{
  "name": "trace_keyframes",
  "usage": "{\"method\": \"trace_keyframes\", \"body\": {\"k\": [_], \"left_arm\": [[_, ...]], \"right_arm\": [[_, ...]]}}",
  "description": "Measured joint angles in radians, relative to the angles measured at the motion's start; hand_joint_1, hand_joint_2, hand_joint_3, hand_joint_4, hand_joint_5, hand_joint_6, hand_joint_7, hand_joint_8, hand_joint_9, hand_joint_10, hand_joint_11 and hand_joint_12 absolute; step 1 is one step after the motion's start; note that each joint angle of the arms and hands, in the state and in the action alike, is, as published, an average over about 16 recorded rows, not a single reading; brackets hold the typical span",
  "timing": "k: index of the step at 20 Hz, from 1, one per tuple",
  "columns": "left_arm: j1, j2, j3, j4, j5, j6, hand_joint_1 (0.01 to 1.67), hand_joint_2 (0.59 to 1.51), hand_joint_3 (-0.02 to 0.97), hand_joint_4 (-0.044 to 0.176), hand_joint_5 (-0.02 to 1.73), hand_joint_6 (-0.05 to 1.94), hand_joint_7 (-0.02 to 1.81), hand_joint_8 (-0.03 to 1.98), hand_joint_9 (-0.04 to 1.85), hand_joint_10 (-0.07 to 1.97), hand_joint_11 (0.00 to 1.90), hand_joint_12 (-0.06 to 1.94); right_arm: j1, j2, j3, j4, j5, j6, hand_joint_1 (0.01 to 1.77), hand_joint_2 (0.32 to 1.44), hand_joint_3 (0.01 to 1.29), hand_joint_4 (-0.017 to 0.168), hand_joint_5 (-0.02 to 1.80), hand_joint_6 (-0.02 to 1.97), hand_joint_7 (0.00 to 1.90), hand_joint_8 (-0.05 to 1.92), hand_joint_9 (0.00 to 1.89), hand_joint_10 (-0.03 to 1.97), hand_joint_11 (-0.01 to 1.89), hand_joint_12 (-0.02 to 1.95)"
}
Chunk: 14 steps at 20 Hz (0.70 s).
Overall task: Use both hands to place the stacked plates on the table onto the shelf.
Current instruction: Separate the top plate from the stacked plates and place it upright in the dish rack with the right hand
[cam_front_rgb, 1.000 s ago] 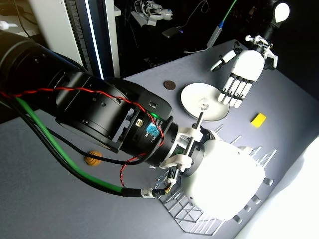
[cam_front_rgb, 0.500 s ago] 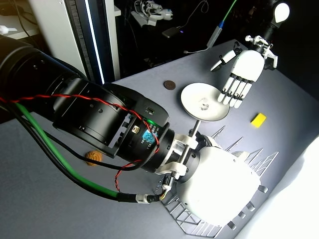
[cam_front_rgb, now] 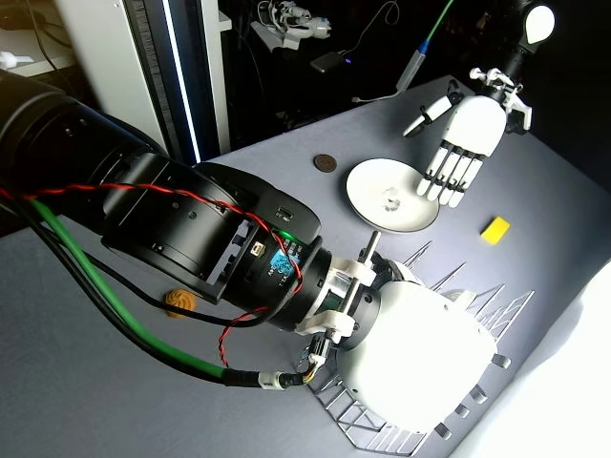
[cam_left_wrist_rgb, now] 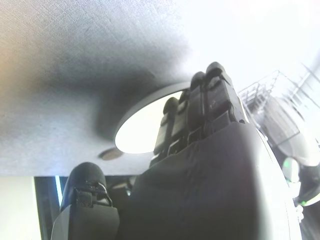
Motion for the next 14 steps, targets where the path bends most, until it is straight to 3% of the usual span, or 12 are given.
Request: {"method": "trace_keyframes", "body": {"k": [11,14], "left_arm": [[0.002,0.000,0.001,0.000,0.000,0.000,0.01,1.118,0.021,0.003,0.01,0.01,-0.01,-0.02,0.02,0.00,0.01,0.01],[0.004,-0.001,0.002,0.001,0.000,0.000,0.01,1.118,0.021,0.003,0.01,0.01,-0.01,-0.02,0.02,0.00,0.01,0.01]], "right_arm": [[-0.004,0.000,0.000,-0.002,0.007,0.001,1.20,1.05,0.02,-0.008,0.92,0.99,1.08,0.14,1.11,0.02,0.78,1.14],[-0.003,0.000,0.000,-0.002,0.006,0.001,1.19,1.05,0.02,-0.009,0.91,0.88,1.08,0.05,1.10,0.02,0.75,1.15]]}}
